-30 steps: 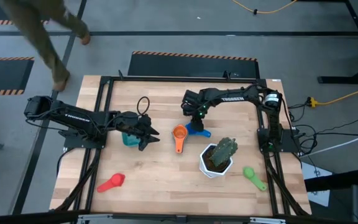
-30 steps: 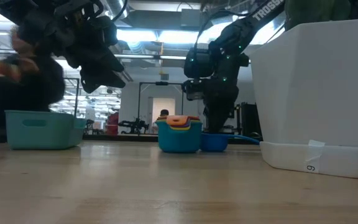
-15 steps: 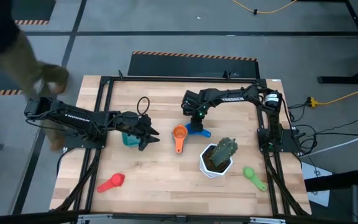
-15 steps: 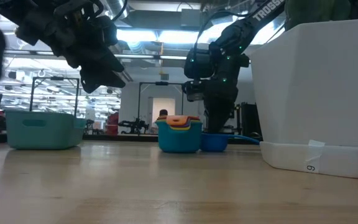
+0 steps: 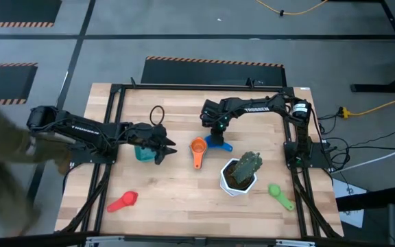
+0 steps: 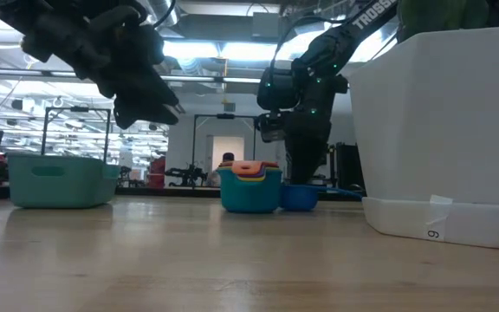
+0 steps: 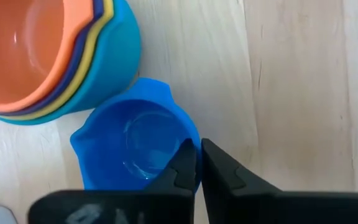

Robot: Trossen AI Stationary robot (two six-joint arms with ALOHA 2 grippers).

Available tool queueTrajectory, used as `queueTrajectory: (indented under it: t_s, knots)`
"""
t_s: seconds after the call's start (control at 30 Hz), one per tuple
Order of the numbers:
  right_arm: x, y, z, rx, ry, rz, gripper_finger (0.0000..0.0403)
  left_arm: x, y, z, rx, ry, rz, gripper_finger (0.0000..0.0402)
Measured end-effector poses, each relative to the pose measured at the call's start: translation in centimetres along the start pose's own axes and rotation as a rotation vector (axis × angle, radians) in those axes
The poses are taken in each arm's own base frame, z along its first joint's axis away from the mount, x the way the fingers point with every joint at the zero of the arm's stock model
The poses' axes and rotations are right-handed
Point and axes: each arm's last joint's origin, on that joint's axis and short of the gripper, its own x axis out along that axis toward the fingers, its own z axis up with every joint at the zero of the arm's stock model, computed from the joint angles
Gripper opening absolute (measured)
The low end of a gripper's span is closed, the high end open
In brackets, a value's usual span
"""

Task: Nest measuring cups in basket
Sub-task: Stack the blue measuring cup on top of the orange measuring cup

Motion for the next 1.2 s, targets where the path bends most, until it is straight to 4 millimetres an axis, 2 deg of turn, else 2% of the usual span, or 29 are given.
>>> queueTrajectory:
  t_s: [0.17,0.33,0.47,0.67,0.83,1.0,1.2]
  knots:
    - [-0.4,0.1,-0.3,0.016,0.067,-0.018,0.0013,0.0,0.1,0.1,-0.001,-0.025,0.043,0.0181]
    - [-2.0,0.0,0.1,0.018,0.137,-0.15,0.0013,0.0,0.1,0.4,-0.003,-0.081,0.084,0.0181]
    - [-3.7,0.0,1.1,0.018,0.142,-0.267,0.0014,-0.1,0.3,0.8,-0.007,-0.15,0.163,0.0181]
    - [-6.0,0.4,3.5,0.069,0.014,-0.406,0.0015,-0.2,0.7,1.4,-0.022,-0.253,0.282,0.0181]
    - [-7.3,2.2,5.5,0.033,-0.121,-0.405,0.0016,-0.4,1.0,2.5,-0.07,-0.351,0.278,0.0181]
    - [-7.8,4.6,6.9,-0.009,-0.241,-0.387,0.0016,-0.6,1.9,3.4,-0.196,-0.433,0.27,0.0181]
    - [-7.5,7.5,7.9,-0.054,-0.349,-0.353,0.0016,-0.7,3.0,3.9,-0.273,-0.4,0.189,0.0181]
